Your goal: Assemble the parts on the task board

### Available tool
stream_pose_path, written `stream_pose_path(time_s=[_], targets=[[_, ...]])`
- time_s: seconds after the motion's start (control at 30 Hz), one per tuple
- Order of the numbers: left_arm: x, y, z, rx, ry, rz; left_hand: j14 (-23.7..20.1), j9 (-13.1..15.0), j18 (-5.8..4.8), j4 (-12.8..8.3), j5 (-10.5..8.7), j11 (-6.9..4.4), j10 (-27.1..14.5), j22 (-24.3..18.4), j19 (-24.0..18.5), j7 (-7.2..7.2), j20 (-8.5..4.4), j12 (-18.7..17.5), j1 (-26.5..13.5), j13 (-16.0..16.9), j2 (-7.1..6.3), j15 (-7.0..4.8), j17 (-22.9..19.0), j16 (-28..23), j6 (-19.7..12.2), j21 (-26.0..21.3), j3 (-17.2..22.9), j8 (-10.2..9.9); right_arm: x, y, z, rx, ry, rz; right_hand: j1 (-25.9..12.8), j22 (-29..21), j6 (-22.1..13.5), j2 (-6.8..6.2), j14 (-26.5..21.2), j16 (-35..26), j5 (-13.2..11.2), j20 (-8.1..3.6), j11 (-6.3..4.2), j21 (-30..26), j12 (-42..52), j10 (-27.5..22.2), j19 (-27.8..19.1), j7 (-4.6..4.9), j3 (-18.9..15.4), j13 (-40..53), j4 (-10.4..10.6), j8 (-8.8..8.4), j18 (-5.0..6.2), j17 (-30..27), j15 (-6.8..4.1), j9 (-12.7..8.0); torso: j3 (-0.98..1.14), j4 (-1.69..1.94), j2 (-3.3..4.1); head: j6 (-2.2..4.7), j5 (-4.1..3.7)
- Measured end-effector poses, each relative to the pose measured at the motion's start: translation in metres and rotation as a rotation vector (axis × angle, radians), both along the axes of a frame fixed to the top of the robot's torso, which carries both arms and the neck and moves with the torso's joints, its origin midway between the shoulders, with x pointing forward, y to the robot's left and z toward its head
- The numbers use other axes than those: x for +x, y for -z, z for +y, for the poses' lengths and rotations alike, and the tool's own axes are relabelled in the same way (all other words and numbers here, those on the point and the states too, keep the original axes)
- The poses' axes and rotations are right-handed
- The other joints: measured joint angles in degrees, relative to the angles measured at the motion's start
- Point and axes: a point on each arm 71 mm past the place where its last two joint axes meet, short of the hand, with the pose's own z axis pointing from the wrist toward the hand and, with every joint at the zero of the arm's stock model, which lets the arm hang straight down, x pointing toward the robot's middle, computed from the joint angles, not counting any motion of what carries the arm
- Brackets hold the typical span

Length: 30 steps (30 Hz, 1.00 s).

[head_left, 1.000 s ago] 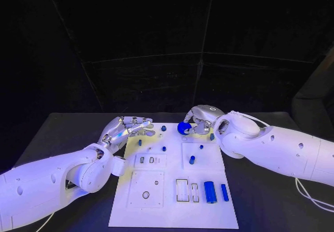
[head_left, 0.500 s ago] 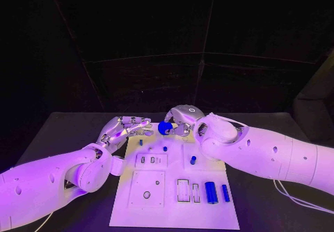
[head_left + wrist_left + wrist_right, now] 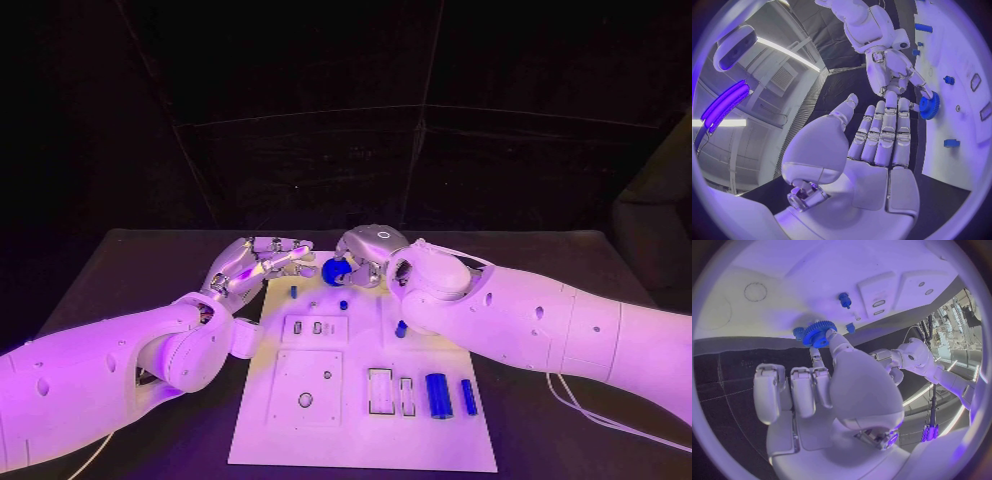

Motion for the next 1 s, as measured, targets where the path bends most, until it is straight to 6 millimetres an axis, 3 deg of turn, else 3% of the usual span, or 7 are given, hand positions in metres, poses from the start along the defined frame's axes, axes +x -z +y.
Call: stream_pose_path(time_s=[0.37, 0.43, 0.53, 0.63, 0.77, 0.87, 1.0], targets=[[0.0004, -0.0003, 0.0005, -0.001, -0.002, 0.000, 0.00, 0.00, 0.00, 0.00, 0.00, 0.00, 0.00, 0.01, 0.00, 0.00, 0.00, 0.00, 0.00, 0.00, 0.00, 0.00, -0.01, 0.00, 0.00, 0.00, 0.00, 0.00, 0.0024, 0.0047, 0.0036, -0.031, 0.006, 0.024, -1.07, 0.00, 0.47, -1.08, 0.00, 0.00, -0.84, 0.00, 0.00, 0.00, -0.57, 0.00, 0.00, -0.43, 0.61, 0.00, -0.14, -1.27, 0.01, 0.00, 0.00, 0.02, 0.05, -0.12, -0.03, -0.18, 0.17], [0.0004, -0.0003, 0.0005, -0.001, -0.002, 0.000, 0.00, 0.00, 0.00, 0.00, 0.00, 0.00, 0.00, 0.01, 0.00, 0.00, 0.00, 0.00, 0.00, 0.00, 0.00, 0.00, -0.01, 0.00, 0.00, 0.00, 0.00, 0.00, 0.0030, 0.0050, 0.0039, -0.034, 0.008, 0.026, -1.47, 0.00, 0.50, -1.48, 0.00, 0.00, -1.69, 0.00, 0.16, 0.00, -0.98, 0.12, 0.00, -0.67, 0.87, 0.00, 0.05, -1.98, 0.01, 0.00, 0.00, 0.06, 0.07, -0.12, -0.03, -0.21, 0.18], [0.0005, -0.0003, 0.0004, -0.001, -0.002, 0.000, 0.00, 0.00, 0.00, 0.00, 0.00, 0.00, 0.00, 0.01, 0.00, 0.00, 0.00, 0.00, 0.00, 0.00, 0.00, 0.00, -0.01, 0.00, 0.00, 0.00, 0.00, 0.00, 0.0037, 0.0057, 0.0042, -0.039, 0.012, 0.030, -2.68, 0.00, -1.94, -2.10, 0.00, 0.00, -3.90, 0.55, 0.75, 0.00, -1.89, 0.10, -0.08, -0.22, 1.04, 0.00, 0.23, -3.39, 0.00, 0.00, 0.64, 0.36, 0.07, -0.12, -0.05, -0.24, 0.18], [0.0005, -0.0003, 0.0004, -0.001, -0.002, 0.000, 0.00, 0.00, 0.00, 0.00, 0.00, 0.00, 0.00, 0.01, 0.00, 0.00, 0.00, 0.00, 0.00, 0.00, 0.00, 0.00, -0.01, 0.00, 0.00, 0.00, 0.00, 0.00, 0.0044, 0.0068, 0.0044, -0.045, 0.017, 0.035, -4.47, 0.00, -4.48, -3.20, -0.01, 0.00, -5.21, 0.84, 1.17, 0.00, -2.66, 0.13, -0.21, 0.32, 0.12, 0.00, 1.29, -5.29, 0.00, 0.00, 1.05, -0.04, 0.07, -0.12, -0.07, -0.28, 0.15], [0.0006, -0.0002, 0.0005, -0.001, -0.003, 0.000, 0.00, 0.00, 0.00, 0.00, 0.00, 0.00, 0.00, 0.01, 0.00, 0.00, 0.00, 0.00, 0.00, 0.00, 0.00, 0.00, -0.01, 0.00, 0.00, 0.00, 0.00, 0.00, 0.0051, 0.0081, 0.0037, -0.055, 0.023, 0.044, -7.55, -0.01, -6.97, -4.01, 0.12, 0.00, -5.48, 1.33, 1.58, 0.00, -2.96, 0.13, -0.12, 0.71, -1.47, 0.00, 3.21, -5.80, 0.01, 0.00, 1.54, -0.09, 0.07, -0.12, -0.07, -0.33, 0.13], [0.0007, -0.0002, 0.0007, -0.001, -0.003, 0.001, 0.00, 0.00, 0.00, 0.00, 0.00, 0.00, 0.00, 0.01, 0.00, 0.00, 0.00, 0.00, 0.00, 0.00, 0.00, 0.00, -0.01, 0.00, 0.00, 0.00, 0.00, 0.00, 0.0053, 0.0090, 0.0036, -0.064, 0.024, 0.052, -10.65, 0.00, -6.80, -4.20, 0.10, 0.00, -4.09, 1.68, 1.87, 0.00, -2.96, 0.00, 0.01, 0.90, -2.78, 0.00, 6.27, -5.80, 0.01, 0.00, 1.55, 0.04, 0.07, -0.10, -0.06, -0.34, 0.13], [0.0008, -0.0002, 0.0007, -0.001, -0.004, 0.001, 0.00, 0.00, 0.00, 0.00, 0.00, 0.00, 0.00, -0.04, 0.00, 0.00, 0.00, 0.00, 0.00, 0.00, 0.00, 0.00, -0.02, -0.27, 0.00, 0.00, 0.00, 0.00, 0.0052, 0.0099, 0.0038, -0.073, 0.023, 0.062, -12.39, 0.00, -6.10, -3.89, 0.10, 0.00, -2.39, 1.68, 1.86, 0.00, -2.96, 0.00, 0.01, 0.94, -3.98, 0.00, 8.24, -5.81, 0.02, 0.00, 1.55, 0.20, 0.07, -0.10, -0.06, -0.37, 0.13]])
